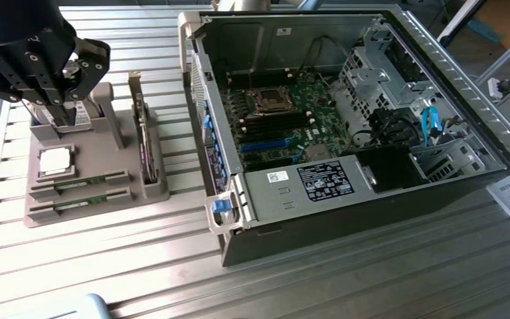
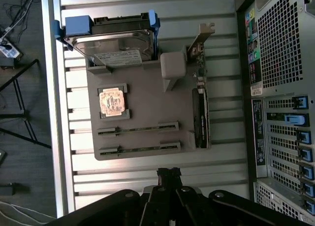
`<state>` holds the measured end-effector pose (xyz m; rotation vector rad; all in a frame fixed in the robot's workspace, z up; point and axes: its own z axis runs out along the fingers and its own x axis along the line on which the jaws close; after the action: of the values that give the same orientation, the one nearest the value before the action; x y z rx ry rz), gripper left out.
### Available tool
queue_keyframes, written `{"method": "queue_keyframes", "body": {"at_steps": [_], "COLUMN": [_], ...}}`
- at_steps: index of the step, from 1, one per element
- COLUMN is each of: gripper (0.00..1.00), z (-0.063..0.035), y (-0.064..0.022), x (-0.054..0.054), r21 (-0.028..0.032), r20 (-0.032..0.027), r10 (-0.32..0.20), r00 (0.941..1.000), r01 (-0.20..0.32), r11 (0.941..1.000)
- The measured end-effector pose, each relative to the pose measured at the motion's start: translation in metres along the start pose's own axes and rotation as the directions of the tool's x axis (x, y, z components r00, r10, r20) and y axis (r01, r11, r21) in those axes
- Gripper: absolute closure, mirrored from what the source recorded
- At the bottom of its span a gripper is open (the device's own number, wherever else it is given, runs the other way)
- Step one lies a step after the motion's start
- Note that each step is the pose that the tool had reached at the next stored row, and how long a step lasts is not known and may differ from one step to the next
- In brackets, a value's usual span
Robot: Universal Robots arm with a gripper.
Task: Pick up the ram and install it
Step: 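Pick up the ram and move it above insertion slot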
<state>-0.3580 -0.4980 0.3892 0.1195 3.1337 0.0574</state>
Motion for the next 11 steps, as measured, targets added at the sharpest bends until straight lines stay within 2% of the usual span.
{"method": "queue_keyframes", "body": {"at_steps": [2,6,10,11], "gripper": [0.89,0.89,0.89,0.89], "z": [0.0,0.0006,0.001,0.0011], "y": [0.0,0.0,-0.0001,0.0], "x": [0.0,0.0,0.0,0.0], "r21": [-0.0001,-0.0006,-0.0015,-0.002], "r20": [-0.0005,-0.0035,-0.0071,-0.0089], "r10": [-0.013,-0.096,-0.197,-0.243], "r00": [0.9999,0.9954,0.9804,0.9699], "r01": [0.013,0.096,0.197,0.243], "r11": [0.9999,0.9954,0.9804,0.9699]}}
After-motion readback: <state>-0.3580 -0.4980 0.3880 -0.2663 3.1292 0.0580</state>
